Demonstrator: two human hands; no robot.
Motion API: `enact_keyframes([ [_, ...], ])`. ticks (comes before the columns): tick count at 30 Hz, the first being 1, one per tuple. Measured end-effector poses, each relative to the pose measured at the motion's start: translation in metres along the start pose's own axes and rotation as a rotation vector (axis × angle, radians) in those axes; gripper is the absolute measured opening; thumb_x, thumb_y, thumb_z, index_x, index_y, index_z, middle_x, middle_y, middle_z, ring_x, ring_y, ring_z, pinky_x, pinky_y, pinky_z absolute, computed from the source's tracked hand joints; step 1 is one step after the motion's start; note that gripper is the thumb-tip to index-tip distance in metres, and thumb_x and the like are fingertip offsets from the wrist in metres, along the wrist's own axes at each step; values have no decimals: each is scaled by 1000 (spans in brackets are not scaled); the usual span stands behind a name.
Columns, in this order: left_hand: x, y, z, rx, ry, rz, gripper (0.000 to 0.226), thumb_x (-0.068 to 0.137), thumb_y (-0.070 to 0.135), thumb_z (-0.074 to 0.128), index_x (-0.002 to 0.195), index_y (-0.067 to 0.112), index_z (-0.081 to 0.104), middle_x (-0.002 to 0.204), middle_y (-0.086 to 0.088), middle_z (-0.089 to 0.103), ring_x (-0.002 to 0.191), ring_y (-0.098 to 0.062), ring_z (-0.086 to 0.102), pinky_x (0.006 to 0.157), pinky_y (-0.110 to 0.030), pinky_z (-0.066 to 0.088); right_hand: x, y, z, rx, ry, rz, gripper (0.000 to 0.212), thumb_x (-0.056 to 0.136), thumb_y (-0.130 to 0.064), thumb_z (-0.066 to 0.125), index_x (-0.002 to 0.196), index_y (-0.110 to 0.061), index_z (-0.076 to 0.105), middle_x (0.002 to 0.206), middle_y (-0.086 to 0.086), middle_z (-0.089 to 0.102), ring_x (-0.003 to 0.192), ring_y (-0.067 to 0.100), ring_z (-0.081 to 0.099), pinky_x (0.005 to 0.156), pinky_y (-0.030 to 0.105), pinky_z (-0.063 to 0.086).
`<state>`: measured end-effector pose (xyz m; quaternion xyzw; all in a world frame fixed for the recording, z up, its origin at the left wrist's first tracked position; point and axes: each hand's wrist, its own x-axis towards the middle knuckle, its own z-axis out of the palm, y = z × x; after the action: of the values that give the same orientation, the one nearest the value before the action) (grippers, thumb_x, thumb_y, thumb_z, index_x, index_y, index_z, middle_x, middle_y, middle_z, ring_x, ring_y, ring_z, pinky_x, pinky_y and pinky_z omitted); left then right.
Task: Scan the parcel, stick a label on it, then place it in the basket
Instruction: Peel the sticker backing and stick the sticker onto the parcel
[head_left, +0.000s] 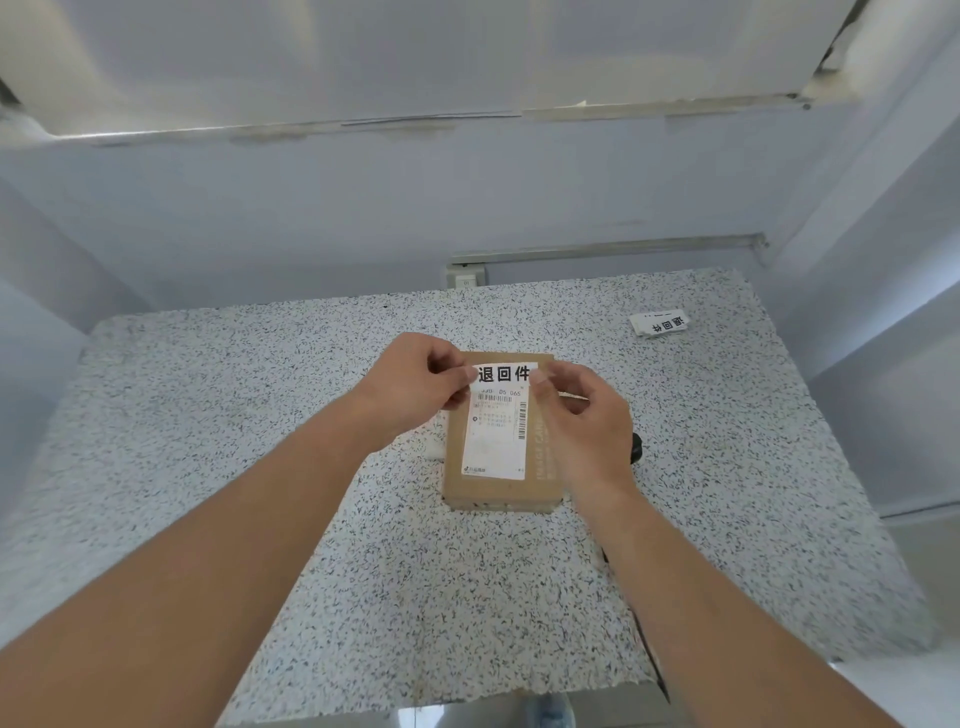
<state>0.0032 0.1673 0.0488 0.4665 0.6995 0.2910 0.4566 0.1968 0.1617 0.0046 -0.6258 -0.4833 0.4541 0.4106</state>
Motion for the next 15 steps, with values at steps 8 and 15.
enact_keyframes([
  [8,15,7,1,100,-24,28,16,99,15,69,89,5,76,85,-11,78,77,-22,73,82,-37,64,19,3,6,-63,32,-25,14,97,-26,74,84,-29,74,79,-8,78,76,11,76,77,35,65],
  [15,52,-3,16,290,0,24,19,103,25,60,89,13,64,89,-10,74,77,-27,68,71,-44,60,55,13,25,-275,33,-52,15,102,-28,67,87,-24,68,84,-11,71,77,10,72,61,19,56],
])
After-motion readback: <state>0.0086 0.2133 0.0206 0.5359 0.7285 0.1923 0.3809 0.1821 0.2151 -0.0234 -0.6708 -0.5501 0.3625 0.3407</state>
